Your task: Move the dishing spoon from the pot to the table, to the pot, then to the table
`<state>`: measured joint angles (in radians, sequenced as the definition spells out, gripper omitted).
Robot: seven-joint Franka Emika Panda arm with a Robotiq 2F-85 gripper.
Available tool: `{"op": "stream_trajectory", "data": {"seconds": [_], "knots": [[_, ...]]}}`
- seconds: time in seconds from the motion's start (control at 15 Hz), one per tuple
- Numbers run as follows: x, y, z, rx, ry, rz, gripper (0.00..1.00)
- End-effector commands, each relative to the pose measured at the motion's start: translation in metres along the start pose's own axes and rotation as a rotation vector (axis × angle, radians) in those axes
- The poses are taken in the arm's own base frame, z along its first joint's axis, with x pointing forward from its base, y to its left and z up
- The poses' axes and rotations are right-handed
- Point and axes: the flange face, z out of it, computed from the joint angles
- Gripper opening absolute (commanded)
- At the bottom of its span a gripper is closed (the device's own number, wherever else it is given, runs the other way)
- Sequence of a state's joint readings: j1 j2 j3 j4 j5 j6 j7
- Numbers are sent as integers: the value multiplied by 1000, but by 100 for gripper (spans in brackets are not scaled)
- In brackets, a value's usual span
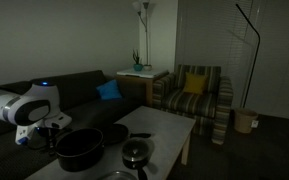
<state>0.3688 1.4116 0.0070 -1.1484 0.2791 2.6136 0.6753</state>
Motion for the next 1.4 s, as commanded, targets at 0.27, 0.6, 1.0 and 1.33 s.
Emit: {"op": "stream_trajectory", "data": {"seconds": [0.27, 0.6, 1.0, 1.33], "knots": [[0, -2, 0, -16, -9, -11, 7], [-17, -11, -6, -43, 25, -11, 7], [-31, -20, -17, -88, 81, 6, 7], [-36, -21, -31, -122, 130, 38, 7]]}}
